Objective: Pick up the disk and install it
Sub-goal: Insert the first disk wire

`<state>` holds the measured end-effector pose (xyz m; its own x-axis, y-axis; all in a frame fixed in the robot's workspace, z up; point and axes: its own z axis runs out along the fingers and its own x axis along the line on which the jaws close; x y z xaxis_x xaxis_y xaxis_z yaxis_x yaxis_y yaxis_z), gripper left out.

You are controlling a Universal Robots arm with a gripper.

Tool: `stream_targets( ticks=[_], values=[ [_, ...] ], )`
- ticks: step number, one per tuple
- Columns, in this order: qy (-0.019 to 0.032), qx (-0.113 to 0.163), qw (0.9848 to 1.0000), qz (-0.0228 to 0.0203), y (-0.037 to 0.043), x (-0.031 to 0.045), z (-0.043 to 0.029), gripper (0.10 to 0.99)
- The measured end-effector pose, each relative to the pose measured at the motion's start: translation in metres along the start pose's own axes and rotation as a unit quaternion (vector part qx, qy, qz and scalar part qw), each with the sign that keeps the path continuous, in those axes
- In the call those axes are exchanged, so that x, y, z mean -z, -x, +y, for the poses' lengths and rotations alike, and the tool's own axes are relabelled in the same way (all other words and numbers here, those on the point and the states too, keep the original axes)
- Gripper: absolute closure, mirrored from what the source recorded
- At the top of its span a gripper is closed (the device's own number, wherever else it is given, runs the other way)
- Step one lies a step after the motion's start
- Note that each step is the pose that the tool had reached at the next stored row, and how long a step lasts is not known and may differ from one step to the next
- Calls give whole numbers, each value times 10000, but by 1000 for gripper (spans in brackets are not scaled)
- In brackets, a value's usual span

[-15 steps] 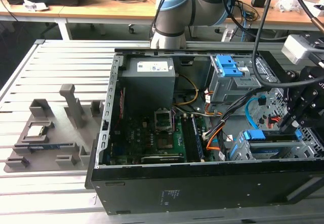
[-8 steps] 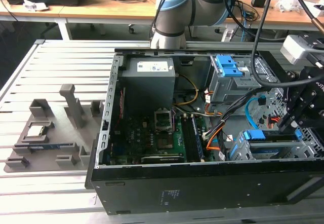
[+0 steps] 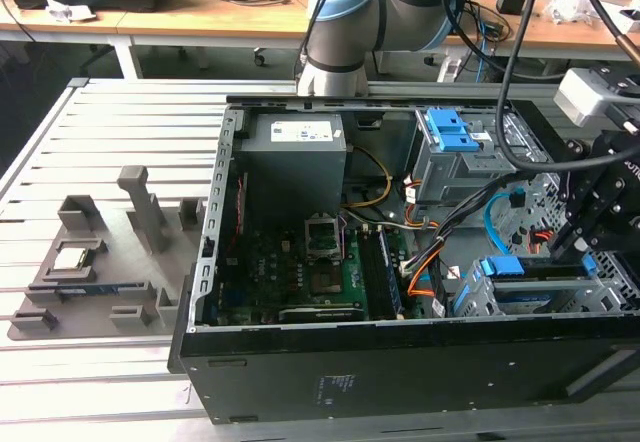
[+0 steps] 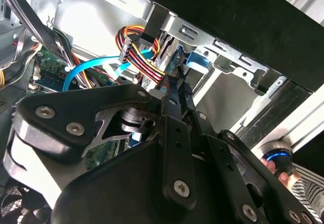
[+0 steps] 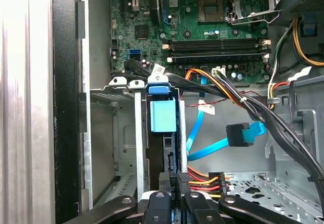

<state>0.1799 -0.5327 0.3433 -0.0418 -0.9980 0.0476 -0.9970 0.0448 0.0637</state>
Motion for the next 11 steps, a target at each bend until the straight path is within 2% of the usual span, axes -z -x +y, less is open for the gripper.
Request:
stream_targets(
  ticks=[2, 4, 11],
  values=[
    [2, 4, 10000, -51, 0, 2, 0, 918],
    [10, 5, 10000, -80, 1, -9, 0, 918],
    [12, 5, 10000, -83, -18, -19, -3, 918]
  ],
)
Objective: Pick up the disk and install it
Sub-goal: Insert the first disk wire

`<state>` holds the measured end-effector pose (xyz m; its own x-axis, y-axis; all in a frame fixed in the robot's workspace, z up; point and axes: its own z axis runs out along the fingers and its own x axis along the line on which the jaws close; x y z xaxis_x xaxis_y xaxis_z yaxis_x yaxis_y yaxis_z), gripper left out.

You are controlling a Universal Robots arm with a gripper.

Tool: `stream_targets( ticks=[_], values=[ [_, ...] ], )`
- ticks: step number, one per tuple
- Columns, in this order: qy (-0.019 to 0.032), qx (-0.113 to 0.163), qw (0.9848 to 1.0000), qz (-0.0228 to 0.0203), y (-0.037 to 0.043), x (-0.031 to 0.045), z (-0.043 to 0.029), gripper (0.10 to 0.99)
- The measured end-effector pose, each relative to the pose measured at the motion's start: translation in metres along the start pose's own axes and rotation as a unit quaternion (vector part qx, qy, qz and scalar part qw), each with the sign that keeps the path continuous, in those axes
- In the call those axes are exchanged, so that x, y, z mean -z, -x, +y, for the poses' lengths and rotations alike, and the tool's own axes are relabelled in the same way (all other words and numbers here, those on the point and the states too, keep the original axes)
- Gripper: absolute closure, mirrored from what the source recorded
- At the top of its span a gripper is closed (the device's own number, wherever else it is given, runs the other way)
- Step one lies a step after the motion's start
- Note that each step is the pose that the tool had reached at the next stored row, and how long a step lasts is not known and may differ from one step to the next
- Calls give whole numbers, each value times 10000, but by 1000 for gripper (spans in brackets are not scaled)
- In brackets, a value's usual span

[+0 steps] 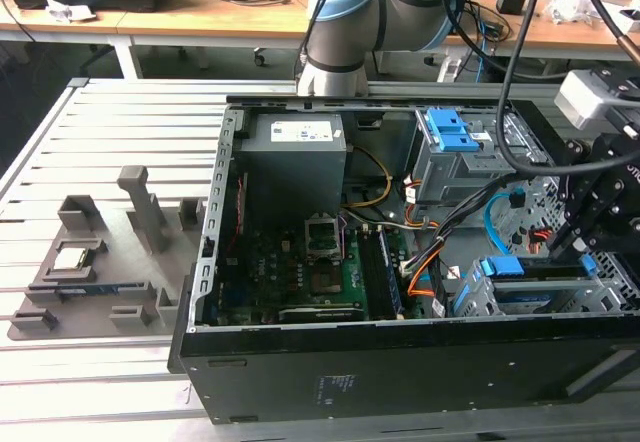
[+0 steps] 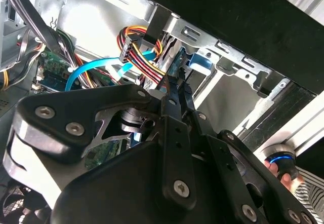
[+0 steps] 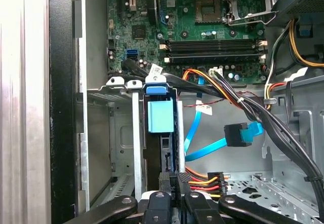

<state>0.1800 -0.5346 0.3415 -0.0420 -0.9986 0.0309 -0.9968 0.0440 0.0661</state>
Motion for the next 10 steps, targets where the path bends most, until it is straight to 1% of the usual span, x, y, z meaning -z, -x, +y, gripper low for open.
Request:
stream_targets(
  ticks=[4, 10],
  values=[
    [2, 1, 10000, 0, 0, -1, -3, 918],
    [2, 1, 10000, 0, 1, -40, -2, 918]
  ],
)
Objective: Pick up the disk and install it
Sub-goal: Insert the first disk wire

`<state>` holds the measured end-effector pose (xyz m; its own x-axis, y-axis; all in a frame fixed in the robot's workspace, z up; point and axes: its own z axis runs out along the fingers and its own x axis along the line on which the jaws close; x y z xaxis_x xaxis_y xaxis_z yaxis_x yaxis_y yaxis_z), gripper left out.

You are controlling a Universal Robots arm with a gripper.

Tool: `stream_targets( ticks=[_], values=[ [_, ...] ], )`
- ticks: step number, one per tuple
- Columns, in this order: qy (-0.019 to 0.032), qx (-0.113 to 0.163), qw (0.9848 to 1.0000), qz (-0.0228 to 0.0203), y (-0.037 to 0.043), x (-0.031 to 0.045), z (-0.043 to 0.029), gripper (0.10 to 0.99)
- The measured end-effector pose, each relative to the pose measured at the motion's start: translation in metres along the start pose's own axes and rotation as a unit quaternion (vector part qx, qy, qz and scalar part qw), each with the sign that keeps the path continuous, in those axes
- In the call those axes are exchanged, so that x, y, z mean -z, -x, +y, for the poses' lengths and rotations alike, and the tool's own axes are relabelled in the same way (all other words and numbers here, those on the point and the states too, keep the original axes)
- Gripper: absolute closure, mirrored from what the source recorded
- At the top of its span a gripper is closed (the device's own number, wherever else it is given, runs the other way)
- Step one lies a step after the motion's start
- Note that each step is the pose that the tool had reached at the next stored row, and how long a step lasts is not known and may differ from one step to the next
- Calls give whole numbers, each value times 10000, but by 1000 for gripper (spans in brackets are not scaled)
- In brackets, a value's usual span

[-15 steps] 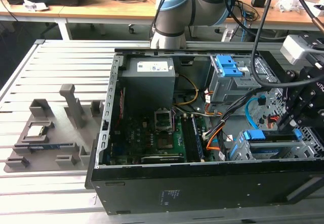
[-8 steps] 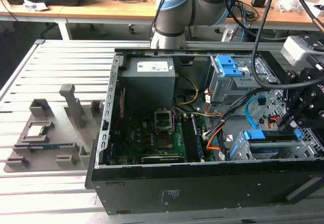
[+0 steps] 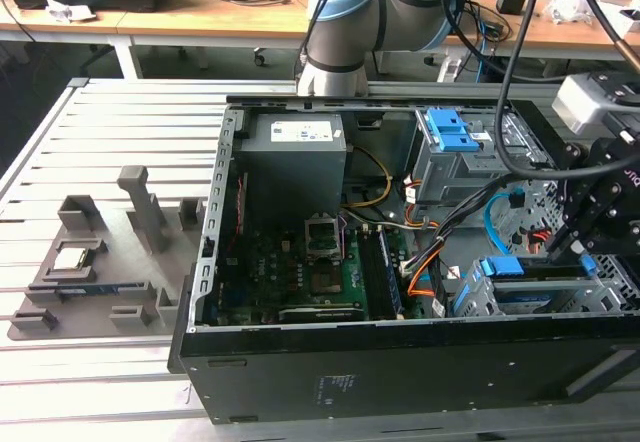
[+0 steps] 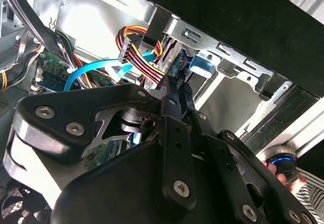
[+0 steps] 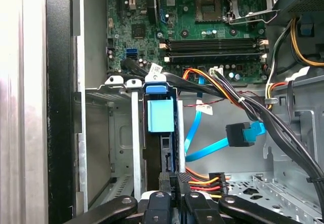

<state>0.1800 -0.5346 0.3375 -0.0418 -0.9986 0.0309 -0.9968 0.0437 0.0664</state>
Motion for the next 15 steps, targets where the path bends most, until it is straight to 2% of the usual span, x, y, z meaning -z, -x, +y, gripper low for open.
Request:
stream_targets(
  ticks=[11, 12, 14, 15],
  values=[
    [1, -1, 10000, -6, 1, -39, 6, 906],
    [1, -1, 10000, 0, 1, -31, 6, 847],
    [1, 0, 10000, -2, -1, 41, 11, 847],
    [0, 0, 10000, 0, -2, 112, 15, 847]
  ],
)
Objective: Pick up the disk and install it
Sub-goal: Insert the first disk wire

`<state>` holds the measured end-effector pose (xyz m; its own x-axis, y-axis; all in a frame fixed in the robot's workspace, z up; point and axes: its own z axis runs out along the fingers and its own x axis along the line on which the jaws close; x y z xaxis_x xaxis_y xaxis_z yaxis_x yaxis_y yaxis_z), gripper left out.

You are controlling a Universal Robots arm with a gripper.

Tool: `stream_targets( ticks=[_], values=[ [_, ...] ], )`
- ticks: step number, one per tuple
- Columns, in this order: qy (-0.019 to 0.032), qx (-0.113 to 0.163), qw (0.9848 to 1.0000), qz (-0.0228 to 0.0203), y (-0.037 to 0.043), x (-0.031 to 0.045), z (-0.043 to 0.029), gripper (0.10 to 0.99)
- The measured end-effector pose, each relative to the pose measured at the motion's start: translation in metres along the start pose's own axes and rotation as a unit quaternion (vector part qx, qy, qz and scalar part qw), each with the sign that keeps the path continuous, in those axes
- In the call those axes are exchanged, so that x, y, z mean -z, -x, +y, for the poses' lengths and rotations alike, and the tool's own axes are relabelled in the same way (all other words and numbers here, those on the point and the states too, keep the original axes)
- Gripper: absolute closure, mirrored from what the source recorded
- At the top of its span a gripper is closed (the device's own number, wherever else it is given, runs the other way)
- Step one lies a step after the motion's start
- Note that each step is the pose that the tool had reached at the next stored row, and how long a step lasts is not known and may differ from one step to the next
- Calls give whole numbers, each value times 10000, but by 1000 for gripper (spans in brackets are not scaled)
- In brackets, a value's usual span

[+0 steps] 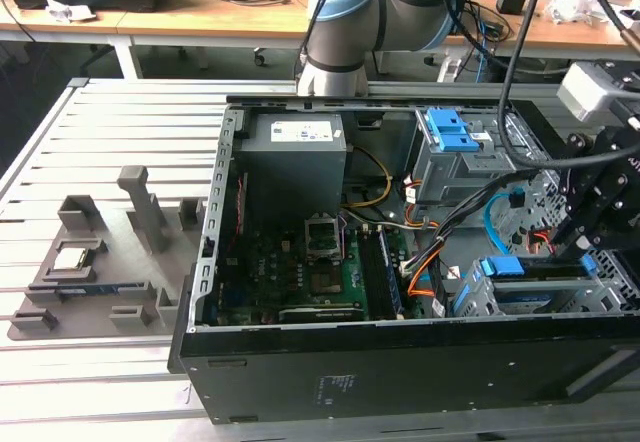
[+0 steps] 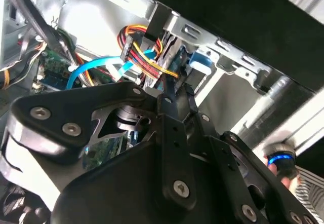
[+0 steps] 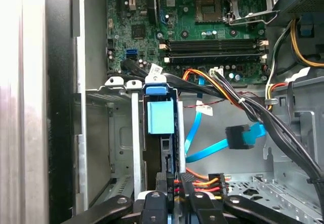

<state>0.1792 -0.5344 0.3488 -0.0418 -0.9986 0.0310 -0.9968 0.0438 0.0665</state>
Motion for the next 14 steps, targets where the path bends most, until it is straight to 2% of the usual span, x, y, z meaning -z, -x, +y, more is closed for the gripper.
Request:
stream_targets(
  ticks=[2, 4, 5, 6, 7, 8, 14],
  values=[
    [0, -1, 10000, 9, 0, 134, 10, 847],
    [-1, -1, 10000, 17, 2, 233, 16, 859],
    [-1, -2, 10000, 25, 3, 308, 21, 925],
    [-1, -2, 10000, 31, 5, 356, 25, 925],
    [-2, -2, 10000, 34, 5, 386, 26, 980],
    [-1, -2, 10000, 38, 4, 446, 31, 980],
    [-1, -2, 10000, 37, 4, 450, 31, 980]
  ],
)
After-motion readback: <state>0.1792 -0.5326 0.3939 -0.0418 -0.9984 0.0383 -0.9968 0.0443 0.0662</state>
